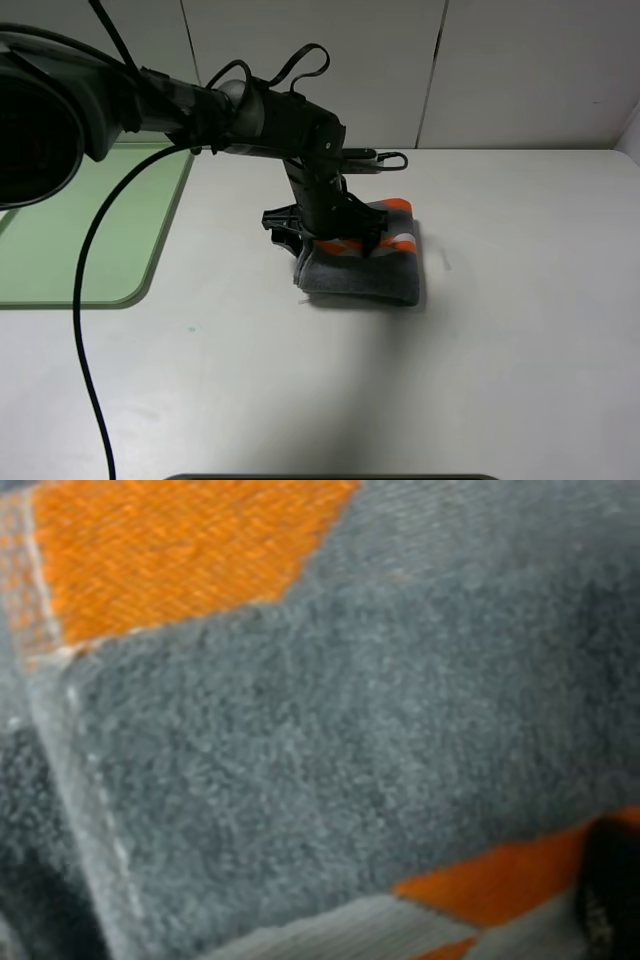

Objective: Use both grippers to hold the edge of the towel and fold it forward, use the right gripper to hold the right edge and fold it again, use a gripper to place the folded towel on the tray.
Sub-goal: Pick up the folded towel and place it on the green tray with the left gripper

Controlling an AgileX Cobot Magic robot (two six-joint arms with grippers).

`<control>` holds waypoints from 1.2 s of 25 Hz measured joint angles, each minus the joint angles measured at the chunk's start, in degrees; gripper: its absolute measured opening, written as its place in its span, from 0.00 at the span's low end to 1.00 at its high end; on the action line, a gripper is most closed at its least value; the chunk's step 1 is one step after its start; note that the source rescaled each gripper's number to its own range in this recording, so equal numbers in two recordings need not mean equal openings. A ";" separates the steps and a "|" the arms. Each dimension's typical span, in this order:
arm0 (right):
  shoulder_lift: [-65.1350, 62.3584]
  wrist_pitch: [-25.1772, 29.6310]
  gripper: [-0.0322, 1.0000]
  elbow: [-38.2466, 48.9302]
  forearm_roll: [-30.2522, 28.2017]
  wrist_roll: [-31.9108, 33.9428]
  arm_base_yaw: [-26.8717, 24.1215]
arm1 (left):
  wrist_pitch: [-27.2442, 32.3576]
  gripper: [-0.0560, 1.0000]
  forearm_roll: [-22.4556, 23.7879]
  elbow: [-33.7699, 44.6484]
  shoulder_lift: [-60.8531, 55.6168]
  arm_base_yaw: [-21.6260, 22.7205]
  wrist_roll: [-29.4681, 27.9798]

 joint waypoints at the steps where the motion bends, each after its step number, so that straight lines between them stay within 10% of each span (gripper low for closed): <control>1: 0.00 0.00 1.00 0.00 0.00 0.00 0.00 | -0.31 0.86 -0.11 0.00 0.00 -0.01 -0.05; 14: 0.00 0.00 1.00 0.00 0.00 0.00 0.00 | -2.08 0.27 -0.80 0.00 0.00 -0.23 -0.12; 30: 0.00 0.00 1.00 0.00 0.00 0.00 0.00 | 10.72 0.26 -0.60 -0.18 -2.56 3.06 10.11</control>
